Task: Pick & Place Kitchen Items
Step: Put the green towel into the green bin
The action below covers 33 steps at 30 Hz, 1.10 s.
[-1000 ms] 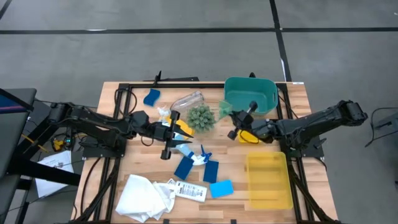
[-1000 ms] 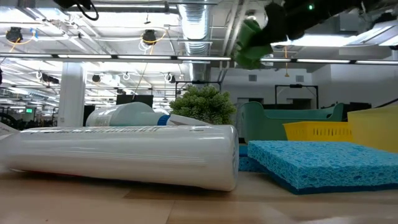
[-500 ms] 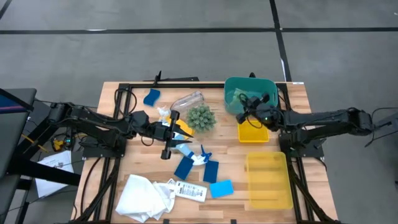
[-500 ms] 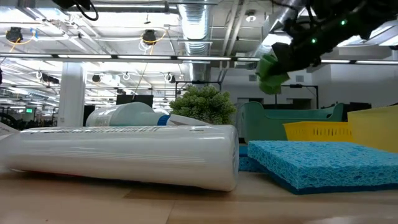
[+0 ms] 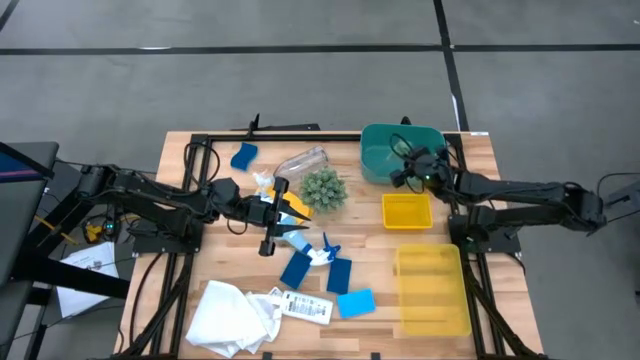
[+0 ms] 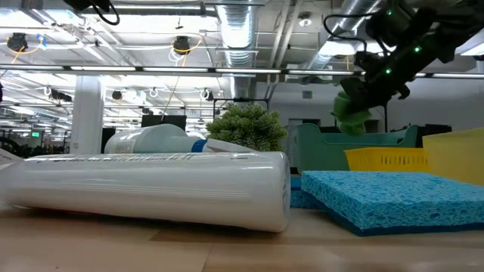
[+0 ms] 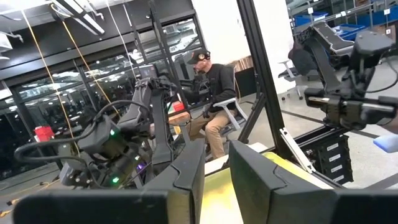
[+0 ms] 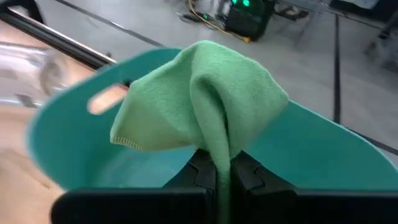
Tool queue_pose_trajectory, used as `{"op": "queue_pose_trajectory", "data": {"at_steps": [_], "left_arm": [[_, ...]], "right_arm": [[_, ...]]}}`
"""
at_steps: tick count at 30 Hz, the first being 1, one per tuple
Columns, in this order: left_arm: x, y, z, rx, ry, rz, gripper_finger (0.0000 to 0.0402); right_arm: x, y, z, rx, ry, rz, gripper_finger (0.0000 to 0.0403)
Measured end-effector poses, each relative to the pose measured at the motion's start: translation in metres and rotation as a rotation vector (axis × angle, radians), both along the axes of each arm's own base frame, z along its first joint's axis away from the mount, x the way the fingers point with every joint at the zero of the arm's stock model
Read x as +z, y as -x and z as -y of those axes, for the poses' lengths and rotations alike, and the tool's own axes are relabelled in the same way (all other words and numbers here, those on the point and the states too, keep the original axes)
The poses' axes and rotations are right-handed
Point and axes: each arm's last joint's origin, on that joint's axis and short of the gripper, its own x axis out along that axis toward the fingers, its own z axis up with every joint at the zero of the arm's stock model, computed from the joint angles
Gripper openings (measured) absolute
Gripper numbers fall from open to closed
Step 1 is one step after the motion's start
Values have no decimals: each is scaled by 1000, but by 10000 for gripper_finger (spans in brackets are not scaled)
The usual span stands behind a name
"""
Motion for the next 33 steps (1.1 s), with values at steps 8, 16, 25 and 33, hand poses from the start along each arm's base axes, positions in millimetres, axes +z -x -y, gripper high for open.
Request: {"op": "queue_pose_trajectory", "data": {"at_steps": [8, 16, 25, 33], "left_arm": [[0, 0, 0, 1, 0, -3, 72], [-1, 0, 0, 7, 0, -17, 72], [-1, 0, 0, 8, -1, -16, 72], [-1, 0, 0, 8, 0, -16, 72]], "right_arm": [[-3, 12, 8, -68, -27, -57, 3], [0, 31, 11, -143, -56, -73, 4], [3, 43, 12, -168, -101, -40, 4], [1, 45, 14, -191, -109, -52, 4]]}}
